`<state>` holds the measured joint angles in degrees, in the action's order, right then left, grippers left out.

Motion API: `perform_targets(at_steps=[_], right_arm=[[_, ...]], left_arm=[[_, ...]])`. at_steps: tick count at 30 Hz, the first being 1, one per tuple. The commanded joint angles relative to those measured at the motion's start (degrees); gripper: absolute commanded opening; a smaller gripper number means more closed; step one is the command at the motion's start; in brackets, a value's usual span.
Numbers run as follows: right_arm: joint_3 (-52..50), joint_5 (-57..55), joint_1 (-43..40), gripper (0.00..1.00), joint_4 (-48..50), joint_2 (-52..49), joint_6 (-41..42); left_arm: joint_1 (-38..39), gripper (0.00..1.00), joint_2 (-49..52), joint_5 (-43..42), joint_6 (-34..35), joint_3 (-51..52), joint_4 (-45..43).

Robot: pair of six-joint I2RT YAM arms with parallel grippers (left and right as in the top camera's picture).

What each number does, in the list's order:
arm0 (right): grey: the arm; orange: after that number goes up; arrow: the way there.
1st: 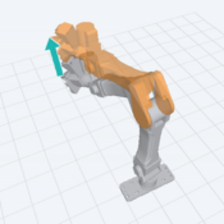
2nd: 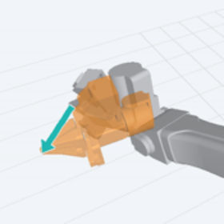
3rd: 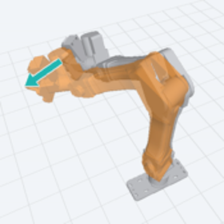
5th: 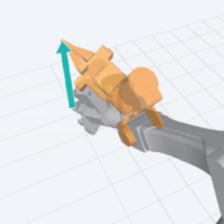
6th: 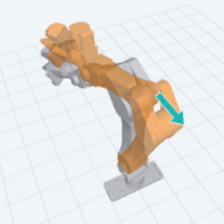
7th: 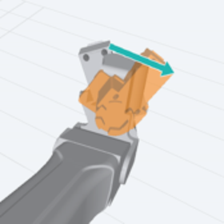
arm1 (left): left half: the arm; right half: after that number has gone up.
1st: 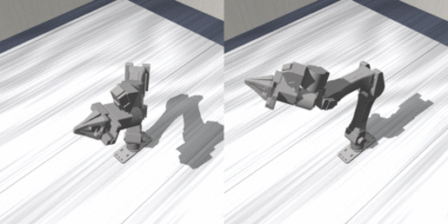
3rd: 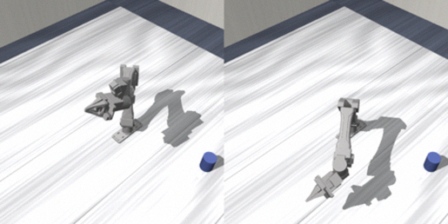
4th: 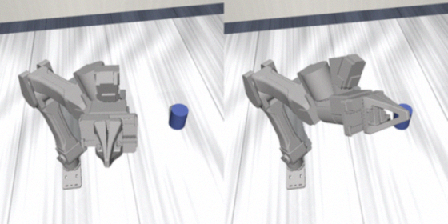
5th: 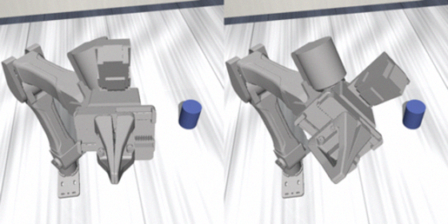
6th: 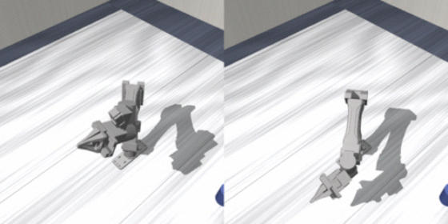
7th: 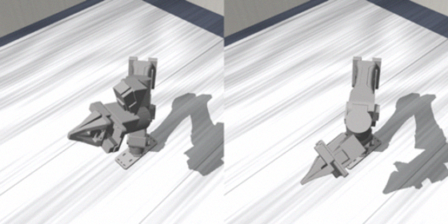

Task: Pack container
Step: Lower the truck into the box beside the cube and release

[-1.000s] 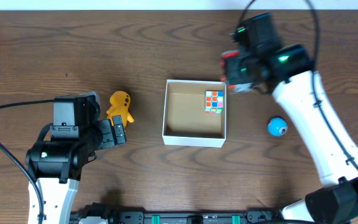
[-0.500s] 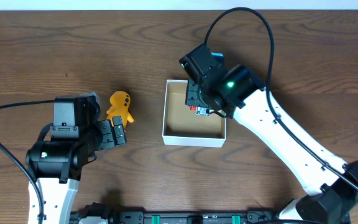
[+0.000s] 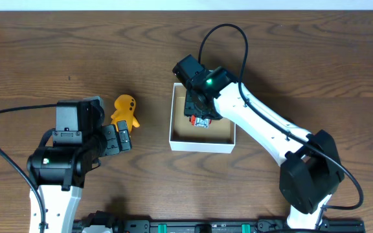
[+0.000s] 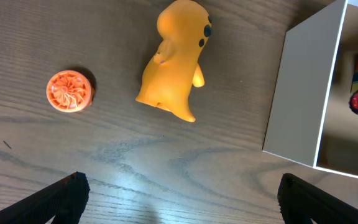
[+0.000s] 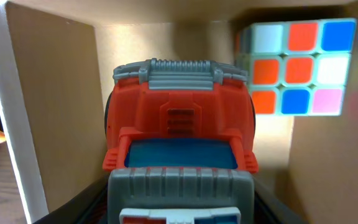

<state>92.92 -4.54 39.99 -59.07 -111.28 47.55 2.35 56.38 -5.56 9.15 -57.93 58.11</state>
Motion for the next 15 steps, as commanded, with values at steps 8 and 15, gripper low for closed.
perform_targets(at_steps=[8,15], right_arm=[[0.0,0.0,-0.6,0.02,2.6,-3.5,0.0],[0.0,-3.9,-0.7,0.22,3.8,-4.2,-1.2]], left_arm=[[-0.2,0.98,0.1,1.1,-0.5,-1.2,0.2],[-0.2,0.98,0.1,1.1,-0.5,-1.2,0.2]])
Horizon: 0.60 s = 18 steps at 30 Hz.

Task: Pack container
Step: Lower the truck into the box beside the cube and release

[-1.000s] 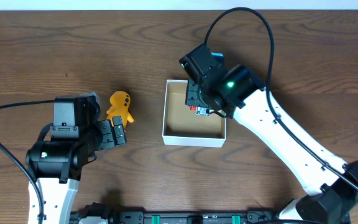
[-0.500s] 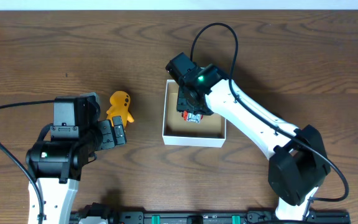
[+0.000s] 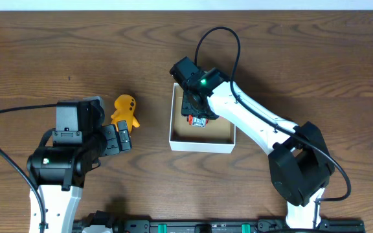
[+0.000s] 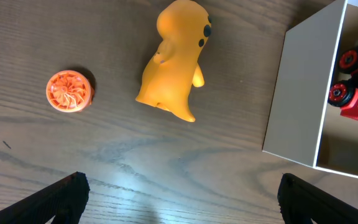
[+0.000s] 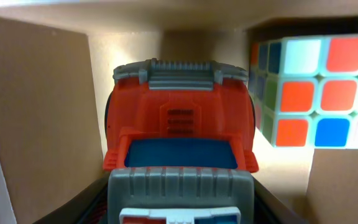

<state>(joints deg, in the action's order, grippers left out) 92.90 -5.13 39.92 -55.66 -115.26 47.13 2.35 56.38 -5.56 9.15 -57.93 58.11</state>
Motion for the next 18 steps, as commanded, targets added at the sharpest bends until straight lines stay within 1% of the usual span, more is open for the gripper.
perform_targets(at_steps=[1,4,7,10,12,16,18], right_arm=[[0.0,-3.8,-0.7,0.27,0.6,-0.2,-1.0],[0.0,-4.2,-1.0,0.29,1.1,-0.2,-1.7],[0.0,-4.1,-1.1,0.52,1.7,-0.2,-3.2],[0.0,-4.1,-1.2,0.6,2.0,-0.2,-3.6],[0.0,-4.1,-1.2,0.68,2.0,-0.2,-3.6],[0.0,-4.1,-1.2,0.77,2.0,-0.2,-4.5],[0.0,-4.1,-1.2,0.77,1.9,-0.2,-4.6]], left_arm=[[-0.2,0.98,0.1,1.1,-0.5,-1.2,0.2],[-0.2,0.98,0.1,1.1,-0.5,-1.2,0.2],[-0.2,0.98,0.1,1.1,-0.5,-1.2,0.2],[-0.2,0.98,0.1,1.1,-0.5,-1.2,0.2],[-0.2,0.98,0.1,1.1,-0.5,-1.2,0.2],[-0.2,0.98,0.1,1.1,-0.5,-1.2,0.2],[-0.2,0.98,0.1,1.1,-0.5,-1.2,0.3]])
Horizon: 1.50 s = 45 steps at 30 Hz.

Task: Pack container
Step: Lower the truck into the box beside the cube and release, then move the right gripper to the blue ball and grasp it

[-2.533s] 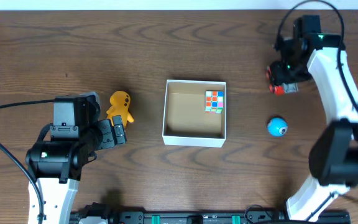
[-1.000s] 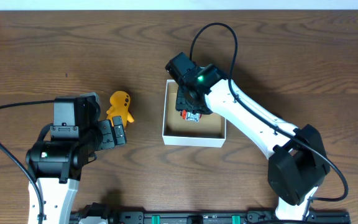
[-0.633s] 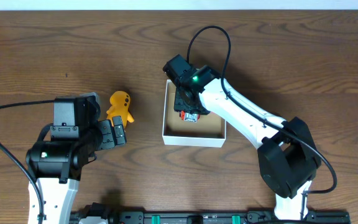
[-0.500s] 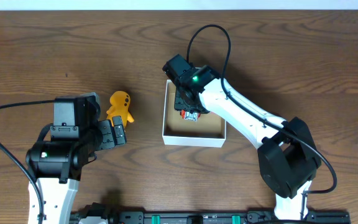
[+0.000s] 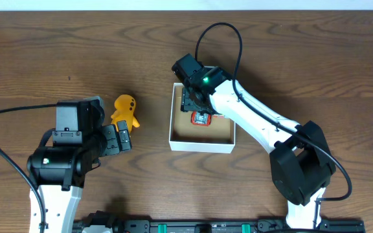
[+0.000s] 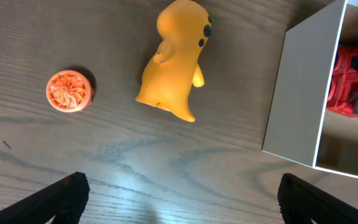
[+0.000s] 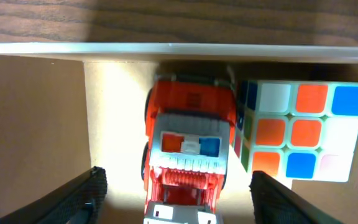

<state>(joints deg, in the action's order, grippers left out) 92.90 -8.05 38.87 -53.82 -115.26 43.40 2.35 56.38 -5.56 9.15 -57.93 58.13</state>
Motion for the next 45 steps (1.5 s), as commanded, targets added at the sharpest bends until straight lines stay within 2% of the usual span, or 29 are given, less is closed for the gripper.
perform_targets(at_steps=[1,7,12,17,19,22,27,30,32,34,35,39,45], right_arm=[[0.0,-1.2,-0.2,0.77,0.1,-0.2,-0.8],[0.0,-1.2,-0.2,0.73,0.3,-0.2,-0.9],[0.5,-2.1,-0.2,0.58,0.1,0.9,-4.7],[0.8,-2.3,-0.3,0.28,-1.8,5.5,-7.7],[0.8,-2.3,-0.9,0.27,-3.0,8.4,-7.7],[0.8,-2.3,-3.4,0.3,-5.1,13.3,-7.7],[0.8,-2.2,-13.8,0.44,-11.3,23.2,-7.7],[0.8,-2.2,-23.6,0.65,-17.3,27.3,-7.6],[0.8,-1.6,-29.8,0.72,-20.7,28.2,-7.6],[0.6,0.2,-36.5,0.93,-23.6,28.2,-7.7],[-0.1,1.6,-39.7,0.96,-24.5,27.9,-7.7],[-5.9,5.7,-45.8,0.99,-23.1,27.2,-9.4],[-21.1,9.1,-46.3,0.99,-11.9,27.1,-9.4]], left_arm=[[-0.2,0.98,0.1,1.1,-0.5,-1.2,0.2],[-0.2,0.98,0.1,1.1,-0.5,-1.2,0.2],[-0.2,0.98,0.1,1.1,-0.5,-1.2,0.4],[-0.2,0.98,0.1,1.1,-0.5,-1.2,0.4],[-0.2,0.98,0.1,1.1,-0.5,-1.2,0.4],[-0.2,0.98,0.1,1.1,-0.5,-1.2,0.4],[-0.2,0.98,0.1,1.1,-0.5,-1.2,0.4],[-0.2,0.98,0.1,1.1,-0.5,-1.2,0.4],[-0.2,0.98,0.1,1.1,-0.5,-1.2,0.3],[-0.2,0.98,0.1,1.1,-0.5,-1.2,0.3],[-0.2,0.98,0.1,1.1,-0.5,-1.2,0.3],[-0.2,0.98,0.1,1.1,-0.5,-1.2,0.3],[-0.2,0.98,0.1,1.1,-0.5,-1.2,0.4]])
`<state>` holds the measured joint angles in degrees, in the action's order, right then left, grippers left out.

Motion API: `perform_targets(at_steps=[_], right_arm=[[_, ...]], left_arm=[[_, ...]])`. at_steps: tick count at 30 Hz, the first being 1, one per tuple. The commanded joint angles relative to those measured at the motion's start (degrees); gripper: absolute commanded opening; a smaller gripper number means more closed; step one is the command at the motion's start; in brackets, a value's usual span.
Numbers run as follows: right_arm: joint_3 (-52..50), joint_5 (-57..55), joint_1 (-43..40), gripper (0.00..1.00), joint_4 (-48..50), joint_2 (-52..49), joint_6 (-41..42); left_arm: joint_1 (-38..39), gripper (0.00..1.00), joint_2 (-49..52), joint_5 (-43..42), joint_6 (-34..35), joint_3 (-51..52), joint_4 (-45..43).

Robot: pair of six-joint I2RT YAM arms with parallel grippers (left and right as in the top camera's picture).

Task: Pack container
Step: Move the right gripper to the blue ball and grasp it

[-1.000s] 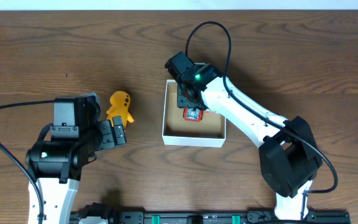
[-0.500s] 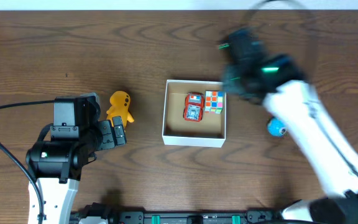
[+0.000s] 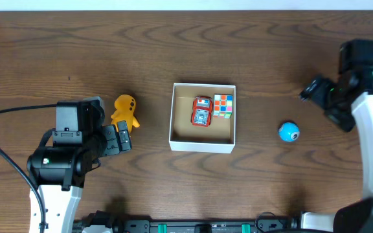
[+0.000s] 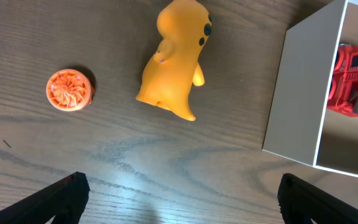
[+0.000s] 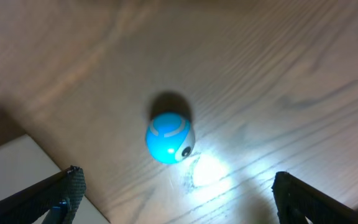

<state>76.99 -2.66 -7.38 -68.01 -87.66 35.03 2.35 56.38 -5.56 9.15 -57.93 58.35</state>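
Note:
The white box (image 3: 203, 146) stands mid-table and holds a red toy truck (image 3: 201, 111) with a colour cube (image 3: 223, 105) beside it. A yellow figure (image 3: 125, 111) lies left of the box, close to my left gripper (image 3: 123, 139), which is open and empty. In the left wrist view the yellow figure (image 4: 174, 59) lies between an orange disc (image 4: 70, 90) and the box wall (image 4: 300, 93). A blue ball (image 3: 289, 131) rests right of the box. My right gripper (image 5: 179, 199) hangs open above the blue ball (image 5: 169, 137).
The table is dark wood. The box's corner (image 5: 11, 168) shows at the lower left of the right wrist view. The right arm (image 3: 368, 123) runs down the table's right edge.
My right gripper was open just above the truck in the box. It now hangs far to the right over the blue ball. The truck lies beside the cube. The left arm is unchanged.
My right gripper was shut on the red truck inside the box, next to the cube, and held it there at the following moment. Then it was open above the truck lying in the box. Now it is out of the box, over the blue ball.

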Motion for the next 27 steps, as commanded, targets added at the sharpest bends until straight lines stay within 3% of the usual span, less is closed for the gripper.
perform_targets(at_steps=[1,13,27], right_arm=[[-7.4,4.6,-0.1,0.99,4.4,-0.5,-1.0],[-22.7,4.0,0.3,0.95,23.7,-0.6,-1.0],[-28.3,2.9,0.5,0.77,30.7,-2.2,-1.0]], left_arm=[[-0.2,0.98,0.1,1.1,-0.5,-1.2,0.2],[-0.2,0.98,0.1,1.1,-0.5,-1.2,0.4],[-0.2,0.98,0.1,1.1,-0.5,-1.2,0.4]])
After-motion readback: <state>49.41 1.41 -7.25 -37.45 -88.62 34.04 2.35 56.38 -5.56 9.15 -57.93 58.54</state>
